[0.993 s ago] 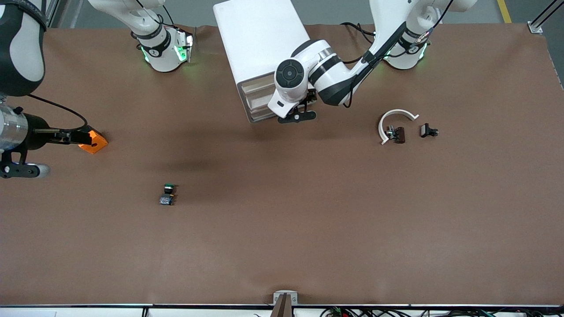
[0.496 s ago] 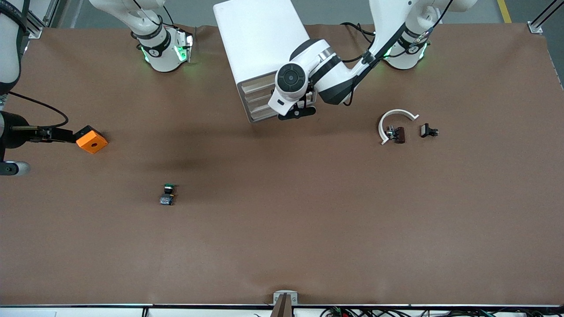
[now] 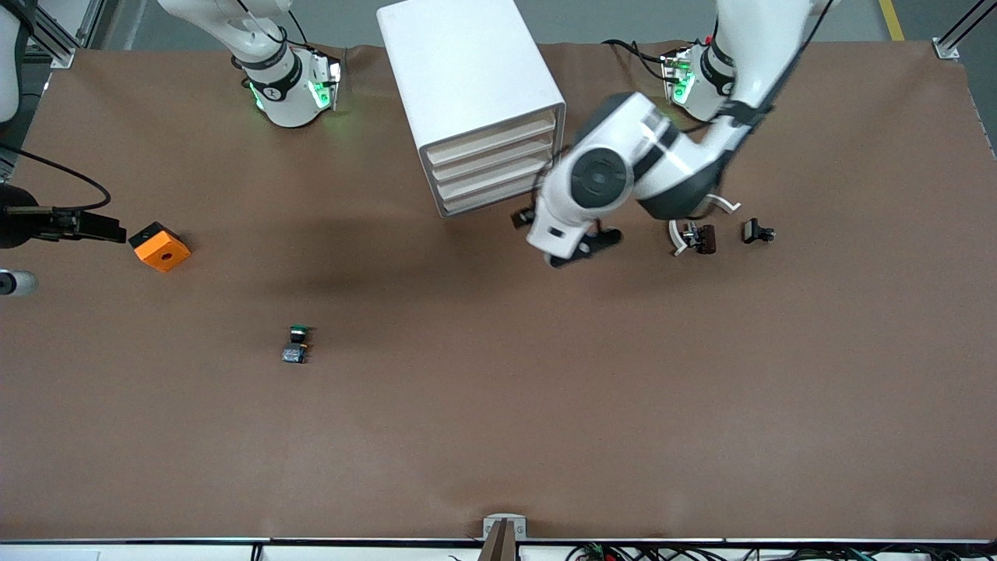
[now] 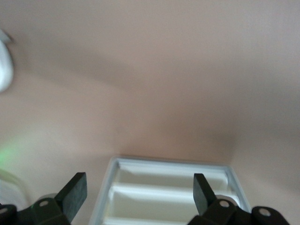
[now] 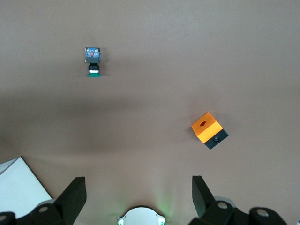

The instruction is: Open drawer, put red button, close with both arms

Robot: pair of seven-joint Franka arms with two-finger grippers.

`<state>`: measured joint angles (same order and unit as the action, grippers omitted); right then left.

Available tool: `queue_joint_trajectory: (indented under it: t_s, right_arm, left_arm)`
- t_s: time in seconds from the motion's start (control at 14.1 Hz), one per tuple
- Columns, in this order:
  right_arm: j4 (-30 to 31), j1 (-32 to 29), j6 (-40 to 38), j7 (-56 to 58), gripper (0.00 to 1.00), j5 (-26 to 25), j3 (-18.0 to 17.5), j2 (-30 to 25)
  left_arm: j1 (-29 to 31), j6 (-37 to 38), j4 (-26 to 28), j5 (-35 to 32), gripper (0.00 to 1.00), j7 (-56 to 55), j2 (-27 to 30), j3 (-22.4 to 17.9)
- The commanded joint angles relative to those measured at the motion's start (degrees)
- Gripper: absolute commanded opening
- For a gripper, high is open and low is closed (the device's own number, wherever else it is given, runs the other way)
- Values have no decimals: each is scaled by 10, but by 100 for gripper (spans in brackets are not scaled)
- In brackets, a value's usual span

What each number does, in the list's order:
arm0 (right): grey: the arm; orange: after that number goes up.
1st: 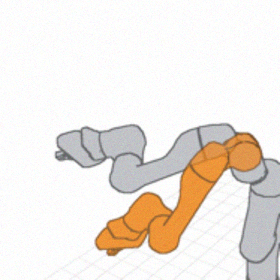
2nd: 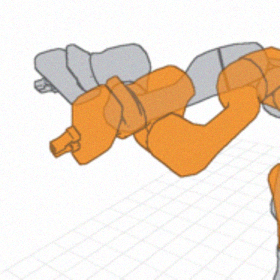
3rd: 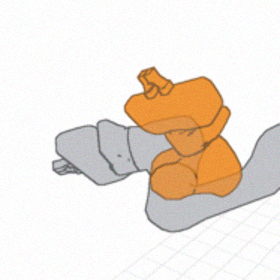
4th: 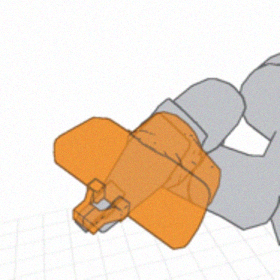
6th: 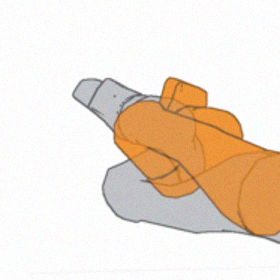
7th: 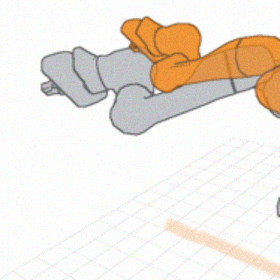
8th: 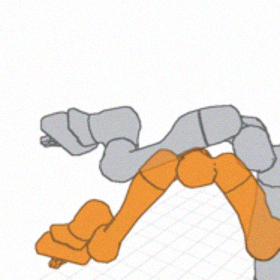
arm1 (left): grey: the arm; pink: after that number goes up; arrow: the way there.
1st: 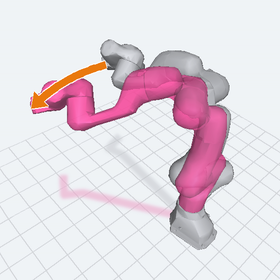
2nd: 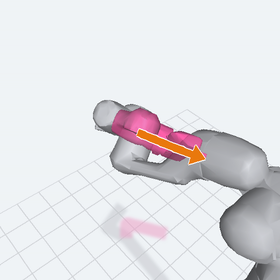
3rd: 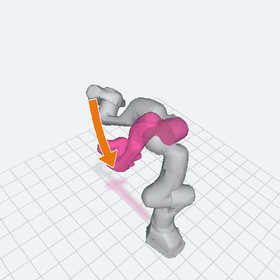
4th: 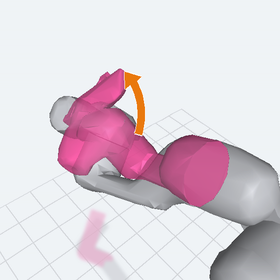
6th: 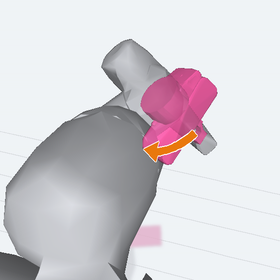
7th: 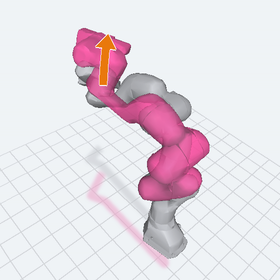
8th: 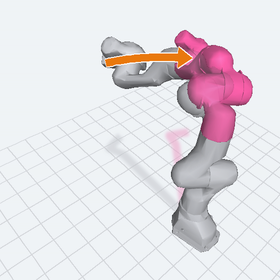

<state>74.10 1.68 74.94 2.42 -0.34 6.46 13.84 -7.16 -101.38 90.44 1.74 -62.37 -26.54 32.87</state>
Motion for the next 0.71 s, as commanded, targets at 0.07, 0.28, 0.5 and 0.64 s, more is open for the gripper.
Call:
queue_joint_trajectory:
  t_s: [0.07,0.28,0.5,0.64]
  right_arm:
    - [24,-12,5,-19,100,1,-12,-64]
    - [25,-12,4,-19,100,3,-13,-72]
    - [26,-12,6,-17,100,17,-14,-79]
    - [30,-13,6,-16,100,18,-13,-89]
  left_arm:
    - [81,26,-28,-61,100,78,25,4]
    - [169,25,-28,-66,100,217,51,5]
    - [227,25,-32,-85,100,304,81,6]
    - [244,26,-33,-97,100,353,103,4]
